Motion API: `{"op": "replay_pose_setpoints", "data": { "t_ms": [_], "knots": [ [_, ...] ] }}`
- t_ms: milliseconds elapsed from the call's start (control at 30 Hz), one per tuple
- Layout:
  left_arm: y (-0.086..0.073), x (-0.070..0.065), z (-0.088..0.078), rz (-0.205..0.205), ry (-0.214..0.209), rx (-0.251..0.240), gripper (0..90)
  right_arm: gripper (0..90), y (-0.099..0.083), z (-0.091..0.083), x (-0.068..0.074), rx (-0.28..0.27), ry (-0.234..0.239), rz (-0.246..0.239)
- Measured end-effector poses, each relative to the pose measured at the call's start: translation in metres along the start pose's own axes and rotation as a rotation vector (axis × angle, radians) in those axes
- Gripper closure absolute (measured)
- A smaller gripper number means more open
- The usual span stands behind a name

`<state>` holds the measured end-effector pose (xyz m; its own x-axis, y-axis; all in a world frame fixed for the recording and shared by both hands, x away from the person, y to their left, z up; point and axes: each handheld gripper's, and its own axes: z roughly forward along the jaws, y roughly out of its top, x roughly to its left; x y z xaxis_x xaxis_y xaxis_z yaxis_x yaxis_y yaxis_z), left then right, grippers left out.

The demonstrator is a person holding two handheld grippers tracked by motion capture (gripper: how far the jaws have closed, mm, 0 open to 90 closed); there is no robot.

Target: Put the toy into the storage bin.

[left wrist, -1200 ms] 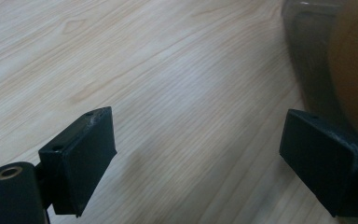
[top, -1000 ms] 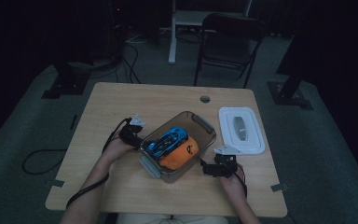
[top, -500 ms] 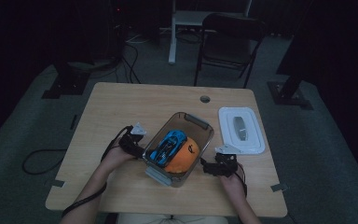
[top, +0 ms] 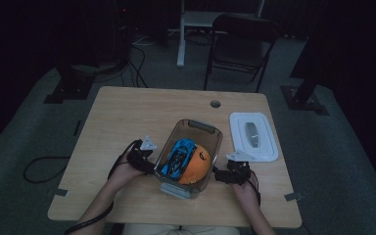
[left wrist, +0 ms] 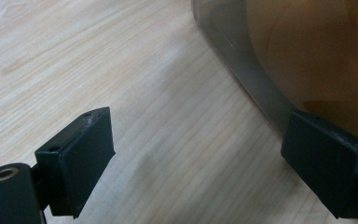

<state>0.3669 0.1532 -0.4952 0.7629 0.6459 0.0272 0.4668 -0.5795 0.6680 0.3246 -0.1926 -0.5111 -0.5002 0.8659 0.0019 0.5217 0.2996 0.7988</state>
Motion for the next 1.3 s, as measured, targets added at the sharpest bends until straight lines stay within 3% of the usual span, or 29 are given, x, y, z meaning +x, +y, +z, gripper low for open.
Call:
{"op": "replay_pose_setpoints", "data": {
  "t_ms": [200,333,600,667,733,800,833,867,1000,1067,1100,1300],
  "knots": [
    [-0.003,0.0,-0.003,-0.004,-0.006,0.012,10.1,14.7,0.001,0.007,-0.002,-0.018,0.013,0.016],
    [-0.006,-0.003,-0.007,-0.004,0.007,0.016,10.1,14.9,0.006,0.016,0.002,0.009,0.02,-0.03],
    [-0.008,-0.011,-0.007,0.003,-0.008,0.017,10.0,14.6,0.007,0.018,-0.003,0.021,0.045,-0.03],
    [-0.007,-0.015,-0.006,0.016,-0.014,0.014,10.0,14.5,0.008,0.01,-0.01,-0.014,0.054,-0.007],
    [-0.006,-0.019,-0.005,0.028,-0.014,0.014,10.0,14.5,0.009,0.006,-0.012,-0.016,0.05,0.014],
    [-0.004,-0.023,-0.004,0.034,-0.014,0.015,10.0,13.3,0.012,-0.002,-0.019,-0.021,0.05,0.075],
    [-0.004,-0.025,-0.004,0.035,-0.014,0.014,10.0,12.3,0.013,-0.006,-0.022,-0.026,0.045,0.077],
    [-0.003,-0.026,-0.003,0.033,-0.015,0.014,10.0,12.1,0.014,-0.012,-0.028,-0.046,0.026,0.064],
    [-0.002,-0.031,-0.002,0.035,-0.013,0.012,10.0,13.9,0.015,-0.018,-0.038,-0.038,0.0,0.067],
    [0.0,-0.036,0.0,0.031,-0.009,0.008,10.0,15.2,0.014,-0.022,-0.048,-0.033,-0.039,0.091],
    [0.0,-0.037,0.0,0.031,-0.011,0.009,10.0,18.5,0.014,-0.026,-0.056,-0.042,-0.097,0.108],
    [0.003,-0.047,0.006,0.05,-0.039,0.012,10.0,23.6,0.016,-0.024,-0.088,0.001,-0.222,0.175]
  ]
}}
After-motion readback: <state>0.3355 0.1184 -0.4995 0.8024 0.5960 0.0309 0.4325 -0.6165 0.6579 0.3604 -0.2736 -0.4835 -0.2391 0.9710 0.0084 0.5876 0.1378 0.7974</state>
